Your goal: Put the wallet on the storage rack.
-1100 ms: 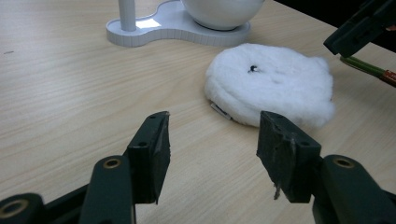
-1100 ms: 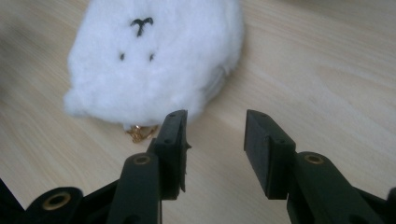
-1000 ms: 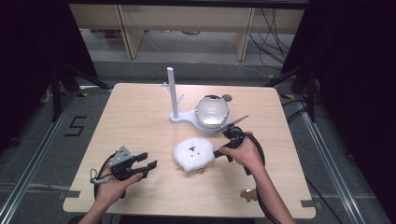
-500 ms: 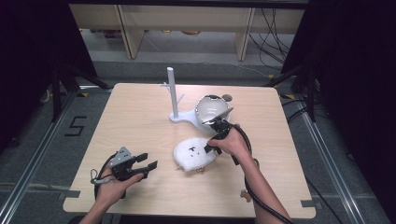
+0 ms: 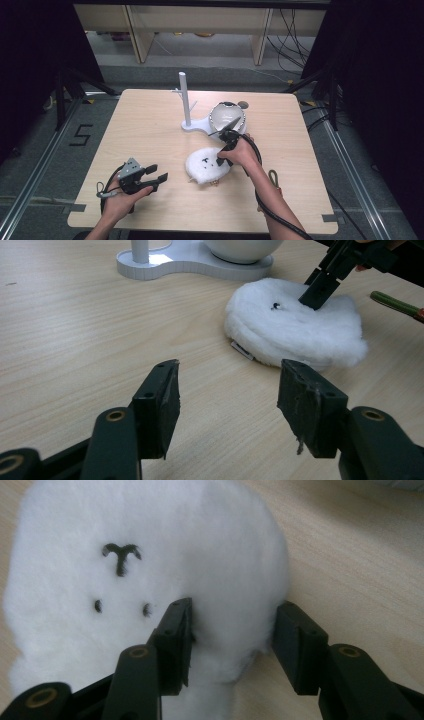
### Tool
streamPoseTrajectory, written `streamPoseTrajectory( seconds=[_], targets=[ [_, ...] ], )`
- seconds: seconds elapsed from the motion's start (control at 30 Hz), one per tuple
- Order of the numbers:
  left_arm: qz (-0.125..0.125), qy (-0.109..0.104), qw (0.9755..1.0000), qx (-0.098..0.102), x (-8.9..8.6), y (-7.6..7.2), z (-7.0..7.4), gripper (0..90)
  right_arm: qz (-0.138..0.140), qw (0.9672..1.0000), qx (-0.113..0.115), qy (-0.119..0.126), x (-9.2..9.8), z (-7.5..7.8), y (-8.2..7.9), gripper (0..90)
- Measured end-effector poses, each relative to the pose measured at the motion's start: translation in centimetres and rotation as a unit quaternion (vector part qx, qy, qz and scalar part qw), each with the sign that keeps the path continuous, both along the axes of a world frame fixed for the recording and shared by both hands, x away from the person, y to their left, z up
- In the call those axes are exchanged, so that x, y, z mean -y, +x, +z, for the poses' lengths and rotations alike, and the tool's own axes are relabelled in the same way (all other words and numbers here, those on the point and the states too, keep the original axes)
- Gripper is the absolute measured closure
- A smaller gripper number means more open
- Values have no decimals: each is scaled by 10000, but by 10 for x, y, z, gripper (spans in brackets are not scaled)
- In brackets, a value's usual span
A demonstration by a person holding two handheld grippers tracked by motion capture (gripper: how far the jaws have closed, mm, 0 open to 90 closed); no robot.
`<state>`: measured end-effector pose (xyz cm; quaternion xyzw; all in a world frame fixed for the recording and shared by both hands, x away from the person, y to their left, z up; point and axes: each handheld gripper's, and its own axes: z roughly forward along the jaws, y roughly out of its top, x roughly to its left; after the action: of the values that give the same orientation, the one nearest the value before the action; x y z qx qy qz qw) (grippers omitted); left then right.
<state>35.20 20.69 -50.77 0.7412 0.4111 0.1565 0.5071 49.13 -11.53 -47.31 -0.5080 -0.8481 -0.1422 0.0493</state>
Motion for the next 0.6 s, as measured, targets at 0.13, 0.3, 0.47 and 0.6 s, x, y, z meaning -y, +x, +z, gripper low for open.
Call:
streamPoseTrajectory(
  seconds=[0.13,0.3,0.47,0.6],
  targets=[
    [-6,-44,10000,13,-1,0,-1,411,10,9999,-101,-58,-1,-1,3,596],
    [-12,-96,10000,12,-1,1,-2,411,-3,9998,-169,-94,-4,0,5,728],
    [-14,-82,10000,9,-2,1,-3,411,-31,9997,-254,21,-4,2,3,772],
    [31,-59,10000,2,-3,0,-2,411,119,9999,10,58,1,3,-1,786]
  ],
)
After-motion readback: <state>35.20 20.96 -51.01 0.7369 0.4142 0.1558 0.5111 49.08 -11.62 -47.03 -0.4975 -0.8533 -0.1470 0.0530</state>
